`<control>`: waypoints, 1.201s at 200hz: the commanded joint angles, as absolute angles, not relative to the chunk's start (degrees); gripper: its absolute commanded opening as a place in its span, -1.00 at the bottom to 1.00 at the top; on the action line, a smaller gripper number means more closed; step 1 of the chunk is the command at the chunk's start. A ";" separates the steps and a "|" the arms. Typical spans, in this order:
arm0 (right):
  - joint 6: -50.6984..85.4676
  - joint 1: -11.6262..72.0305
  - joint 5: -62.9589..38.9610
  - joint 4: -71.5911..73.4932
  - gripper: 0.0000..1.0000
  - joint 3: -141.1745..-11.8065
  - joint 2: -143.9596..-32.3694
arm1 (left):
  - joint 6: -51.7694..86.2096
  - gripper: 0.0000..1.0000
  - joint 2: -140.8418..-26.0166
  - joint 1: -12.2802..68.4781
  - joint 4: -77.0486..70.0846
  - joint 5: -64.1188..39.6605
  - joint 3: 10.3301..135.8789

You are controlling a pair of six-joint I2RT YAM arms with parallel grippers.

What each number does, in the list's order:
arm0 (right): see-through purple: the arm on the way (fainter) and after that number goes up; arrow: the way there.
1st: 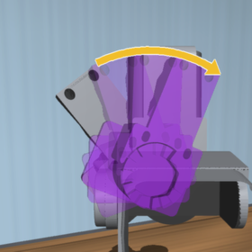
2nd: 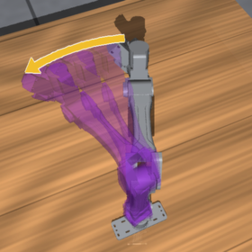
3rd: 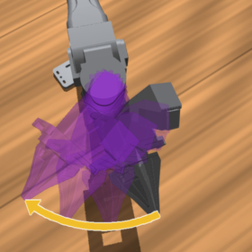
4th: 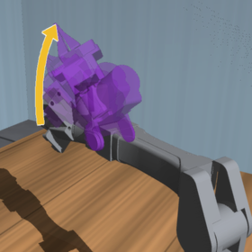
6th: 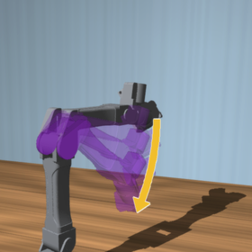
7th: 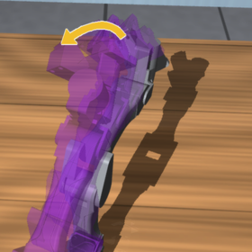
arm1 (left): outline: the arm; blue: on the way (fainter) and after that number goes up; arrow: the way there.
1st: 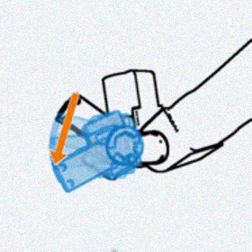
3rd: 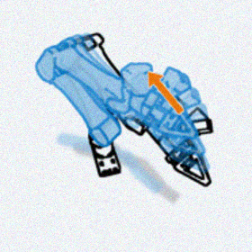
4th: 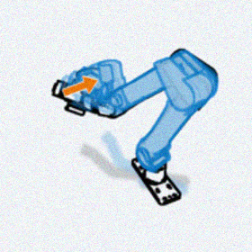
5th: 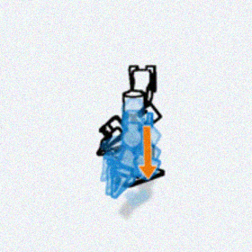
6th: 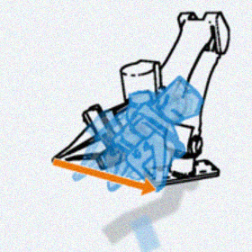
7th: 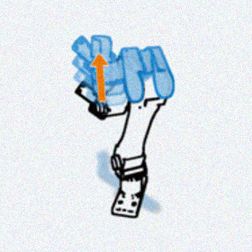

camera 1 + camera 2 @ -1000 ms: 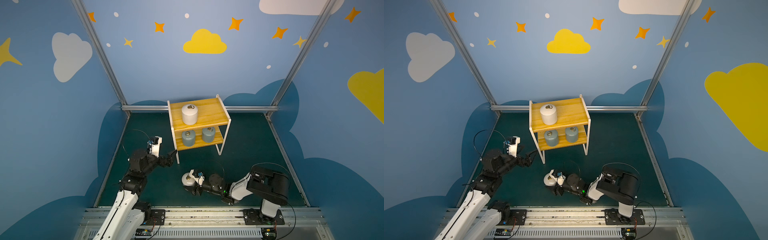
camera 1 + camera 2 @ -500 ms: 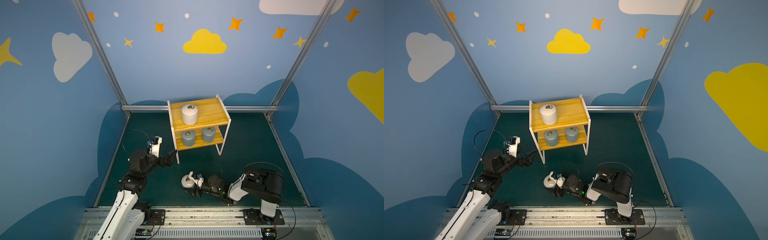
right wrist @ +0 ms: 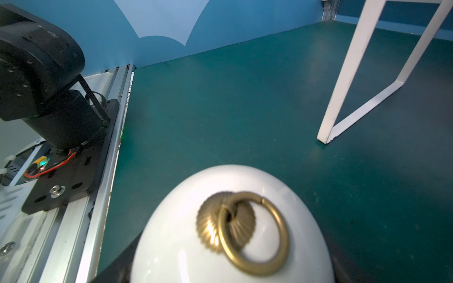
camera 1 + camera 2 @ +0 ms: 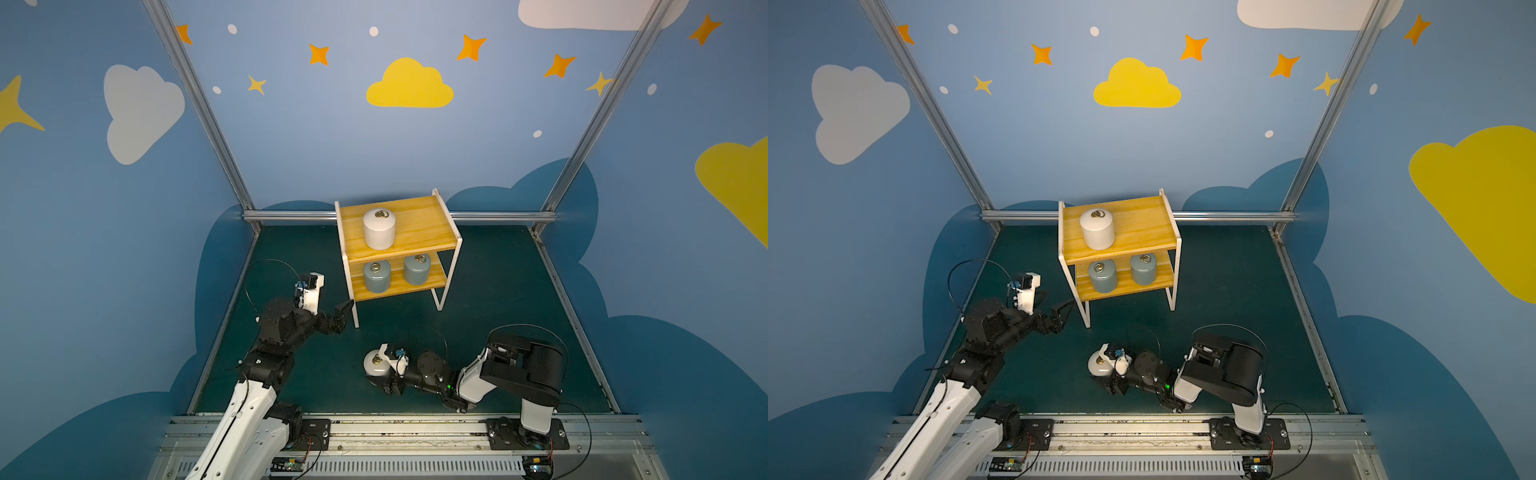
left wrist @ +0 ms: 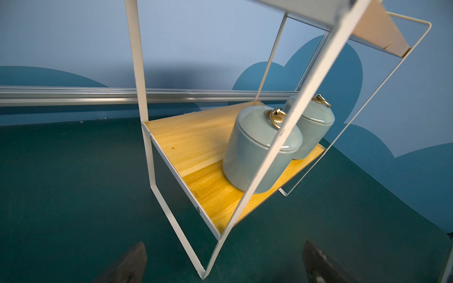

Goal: Remove the tea canisters from the shelf
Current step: Place the tea canister at the center of the board.

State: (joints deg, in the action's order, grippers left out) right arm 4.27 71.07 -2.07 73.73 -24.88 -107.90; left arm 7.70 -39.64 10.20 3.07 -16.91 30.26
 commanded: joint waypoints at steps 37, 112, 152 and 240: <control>4.77 71.61 -1.41 79.54 0.53 -24.44 -107.49 | 6.79 1.00 -39.13 10.28 3.60 -16.83 29.49; 4.62 71.56 -1.23 79.54 0.64 -24.35 -107.25 | 6.69 1.00 -39.20 10.28 3.60 -16.69 29.44; 4.63 71.59 -1.40 78.80 0.67 -24.26 -106.70 | 6.68 1.00 -39.20 10.24 3.60 -16.76 29.44; 3.93 71.72 -2.40 74.46 0.74 -23.34 -101.43 | 6.43 1.00 -38.87 10.28 4.31 -16.62 29.50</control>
State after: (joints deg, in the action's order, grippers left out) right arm 4.19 71.35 -1.72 76.09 -23.83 -104.22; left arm 7.29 -39.62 10.20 3.57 -16.86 30.20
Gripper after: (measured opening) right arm 0.868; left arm 0.999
